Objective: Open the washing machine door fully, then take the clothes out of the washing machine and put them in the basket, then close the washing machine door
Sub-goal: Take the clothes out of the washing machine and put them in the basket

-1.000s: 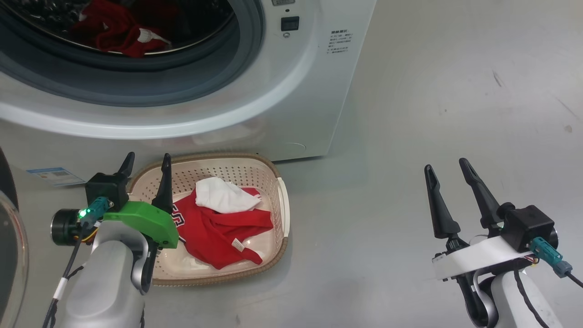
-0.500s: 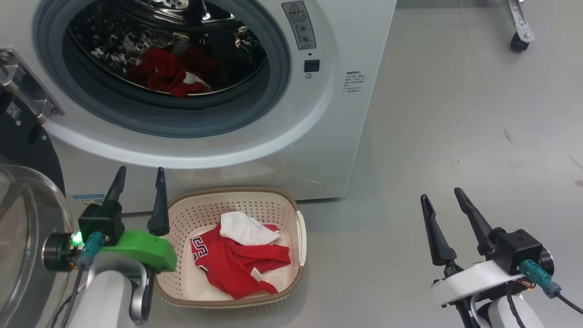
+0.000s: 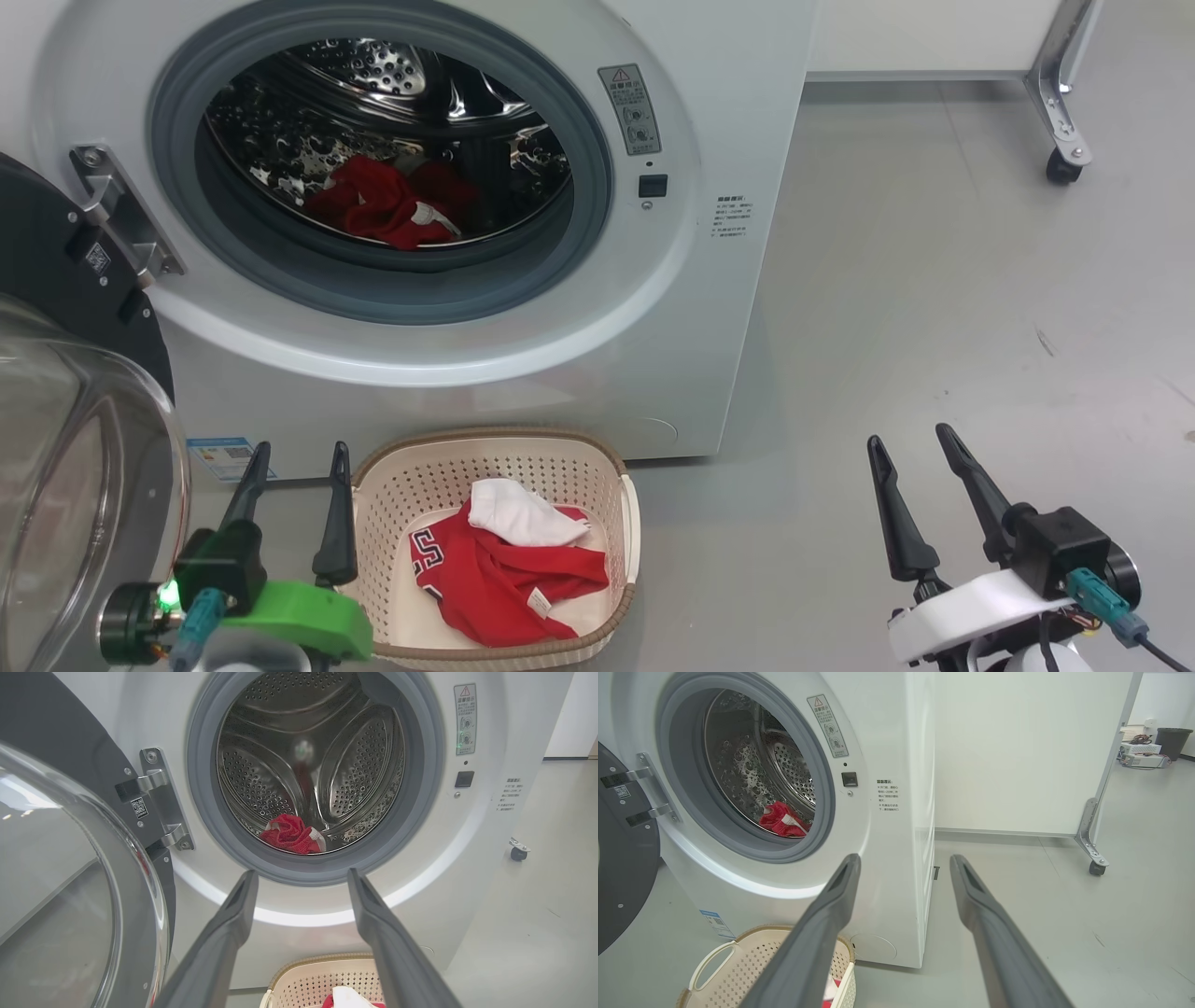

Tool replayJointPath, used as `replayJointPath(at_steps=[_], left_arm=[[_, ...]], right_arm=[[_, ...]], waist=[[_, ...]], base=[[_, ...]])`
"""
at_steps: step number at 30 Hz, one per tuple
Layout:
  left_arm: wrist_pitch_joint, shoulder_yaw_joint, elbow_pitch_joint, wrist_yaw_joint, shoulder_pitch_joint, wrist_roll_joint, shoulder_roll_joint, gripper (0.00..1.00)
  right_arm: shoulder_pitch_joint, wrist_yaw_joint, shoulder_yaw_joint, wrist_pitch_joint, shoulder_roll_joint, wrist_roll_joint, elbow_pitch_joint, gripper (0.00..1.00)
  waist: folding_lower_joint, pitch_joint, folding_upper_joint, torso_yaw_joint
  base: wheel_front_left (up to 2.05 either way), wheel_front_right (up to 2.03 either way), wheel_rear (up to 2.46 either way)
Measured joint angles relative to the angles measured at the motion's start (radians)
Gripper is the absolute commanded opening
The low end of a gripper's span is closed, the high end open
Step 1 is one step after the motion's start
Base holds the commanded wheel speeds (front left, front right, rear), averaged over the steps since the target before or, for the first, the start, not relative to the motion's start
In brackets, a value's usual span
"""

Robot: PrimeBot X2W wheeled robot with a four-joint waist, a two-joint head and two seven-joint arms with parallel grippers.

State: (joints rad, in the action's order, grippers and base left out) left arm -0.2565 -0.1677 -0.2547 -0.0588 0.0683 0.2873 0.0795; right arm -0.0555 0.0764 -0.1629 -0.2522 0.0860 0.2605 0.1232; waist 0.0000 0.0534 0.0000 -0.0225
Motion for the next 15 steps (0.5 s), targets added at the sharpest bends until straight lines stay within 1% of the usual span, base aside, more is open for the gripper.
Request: replayJointPath(at_steps=[3, 15], left_arm=[[0.000, -0.006, 0.029, -0.007, -0.030, -0.004, 0.000, 1.00], [0.000, -0.020, 0.109, -0.008, -0.128, -0.007, 0.000, 1.00]], right_arm=[[-0.019, -0.008, 0.006, 0.000, 0.000, 0.000, -0.004, 1.00], [-0.057, -0.010, 0.001, 0.009, -0.002, 0.000, -0.011, 1.00]], waist=[[0.0000, -0.010, 0.0000, 0.004], [0.0000, -0.054, 0.0000, 0.013]], base=[[0.00, 0.00, 0.00], [0.00, 0.00, 0.00]])
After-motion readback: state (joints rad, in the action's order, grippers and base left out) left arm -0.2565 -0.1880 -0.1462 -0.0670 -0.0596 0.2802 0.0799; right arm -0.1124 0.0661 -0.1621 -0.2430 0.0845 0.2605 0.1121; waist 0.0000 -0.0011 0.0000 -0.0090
